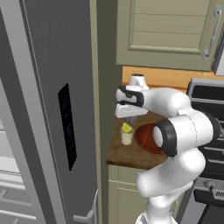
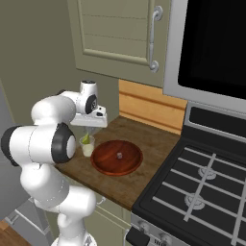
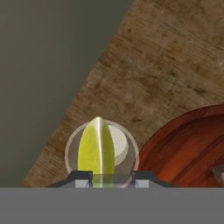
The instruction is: Grab a lemon wedge from the fridge and one ice cube from the ice bowl, and put them in the glass of lemonade.
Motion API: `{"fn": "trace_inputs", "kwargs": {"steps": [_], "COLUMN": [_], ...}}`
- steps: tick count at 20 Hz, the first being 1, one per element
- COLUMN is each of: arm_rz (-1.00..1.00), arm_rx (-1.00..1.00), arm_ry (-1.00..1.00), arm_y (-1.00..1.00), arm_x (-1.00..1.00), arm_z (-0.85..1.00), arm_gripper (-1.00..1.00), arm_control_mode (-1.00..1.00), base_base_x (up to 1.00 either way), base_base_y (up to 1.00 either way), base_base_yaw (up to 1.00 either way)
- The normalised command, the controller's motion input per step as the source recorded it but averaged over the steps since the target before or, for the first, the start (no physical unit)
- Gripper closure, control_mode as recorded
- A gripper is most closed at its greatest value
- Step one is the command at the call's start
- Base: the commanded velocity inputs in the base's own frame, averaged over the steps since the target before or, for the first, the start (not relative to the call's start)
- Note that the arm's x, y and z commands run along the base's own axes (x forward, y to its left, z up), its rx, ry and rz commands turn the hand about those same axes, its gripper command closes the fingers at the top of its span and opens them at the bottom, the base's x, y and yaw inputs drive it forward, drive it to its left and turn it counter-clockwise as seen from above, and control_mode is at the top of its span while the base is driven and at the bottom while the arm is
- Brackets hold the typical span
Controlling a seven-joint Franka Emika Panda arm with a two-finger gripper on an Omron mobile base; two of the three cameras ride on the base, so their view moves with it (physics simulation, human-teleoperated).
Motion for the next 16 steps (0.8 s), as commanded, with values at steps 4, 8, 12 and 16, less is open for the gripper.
{"fn": "trace_inputs", "kwargs": {"steps": [4, 8, 12, 16], "arm_rz": [0.00, 0.00, 0.00, 0.00], "arm_rx": [0.00, -0.03, -0.03, 0.00], "arm_ry": [0.00, -0.01, -0.01, 0.00], "arm_y": [0.01, 0.10, 0.06, 0.00], "arm_x": [0.02, 0.00, 0.00, 0.00], "arm_z": [-0.03, -0.18, -0.14, -0.03], "arm_gripper": [1.00, 1.00, 1.00, 1.00], "arm_control_mode": [-1.00, -1.00, -1.00, -1.00], "base_base_x": [0.00, 0.00, 0.00, 0.00], "base_base_y": [0.00, 0.00, 0.00, 0.00], "base_base_yaw": [0.00, 0.00, 0.00, 0.00]}}
